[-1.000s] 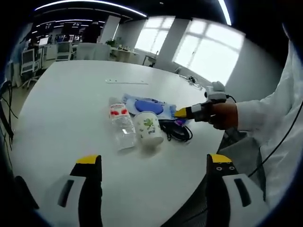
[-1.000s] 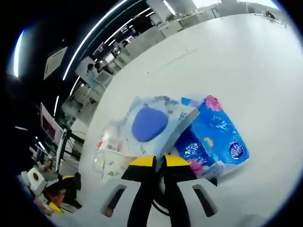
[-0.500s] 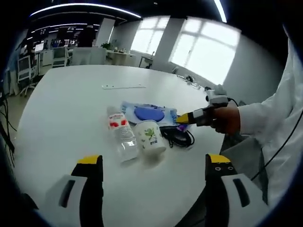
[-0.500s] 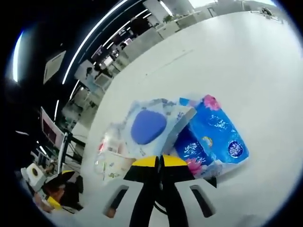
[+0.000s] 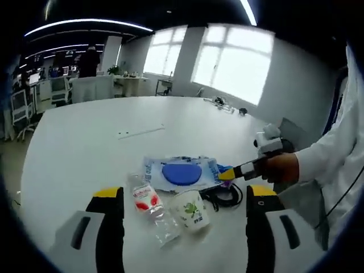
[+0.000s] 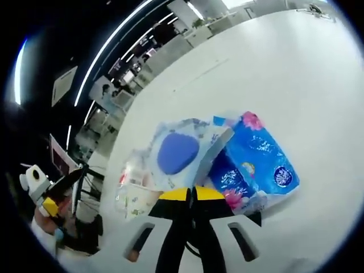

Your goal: Arrange the tabletop items into an orderly group along one side of the table until the central work area is clear of visible clutter.

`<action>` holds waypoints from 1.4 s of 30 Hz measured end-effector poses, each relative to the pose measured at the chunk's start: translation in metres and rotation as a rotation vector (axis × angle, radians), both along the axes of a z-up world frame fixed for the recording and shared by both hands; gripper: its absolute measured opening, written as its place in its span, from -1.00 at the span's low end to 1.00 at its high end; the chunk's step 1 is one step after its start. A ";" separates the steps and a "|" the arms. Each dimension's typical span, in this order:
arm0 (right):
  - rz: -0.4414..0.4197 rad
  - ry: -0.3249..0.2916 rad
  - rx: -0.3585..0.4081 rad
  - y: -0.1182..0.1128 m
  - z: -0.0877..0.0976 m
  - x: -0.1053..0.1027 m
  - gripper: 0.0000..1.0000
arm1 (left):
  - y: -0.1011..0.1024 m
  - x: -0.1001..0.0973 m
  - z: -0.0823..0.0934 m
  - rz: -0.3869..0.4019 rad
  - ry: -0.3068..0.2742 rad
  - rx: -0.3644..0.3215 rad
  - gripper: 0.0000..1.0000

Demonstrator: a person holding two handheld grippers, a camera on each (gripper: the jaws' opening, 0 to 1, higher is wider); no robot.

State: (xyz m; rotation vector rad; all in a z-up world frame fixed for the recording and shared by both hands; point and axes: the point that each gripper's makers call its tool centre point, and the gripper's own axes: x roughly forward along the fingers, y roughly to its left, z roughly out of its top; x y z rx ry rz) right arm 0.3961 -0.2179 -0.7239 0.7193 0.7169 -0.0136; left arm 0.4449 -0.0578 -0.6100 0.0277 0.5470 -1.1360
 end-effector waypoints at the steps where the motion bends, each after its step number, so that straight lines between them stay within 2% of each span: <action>1: -0.001 0.000 0.004 0.000 0.000 0.000 -1.00 | -0.005 0.001 -0.001 -0.007 0.005 0.004 0.85; 3: -0.001 -0.001 0.006 0.000 0.000 0.000 -1.00 | -0.012 0.003 -0.003 -0.037 -0.011 0.019 0.84; 10: 0.002 -0.003 0.008 0.000 0.000 -0.001 -1.00 | -0.027 0.010 -0.003 -0.079 -0.009 0.037 0.83; 20: 0.000 -0.004 0.013 0.001 0.000 -0.001 -1.00 | -0.048 0.042 0.004 -0.145 -0.040 0.076 0.81; 30: 0.002 -0.001 0.017 0.002 -0.001 -0.001 -1.00 | -0.073 0.064 -0.007 -0.224 -0.049 0.132 0.76; 42: 0.007 0.000 0.020 0.001 -0.001 0.000 -1.00 | -0.096 0.095 -0.027 -0.262 -0.012 0.171 0.71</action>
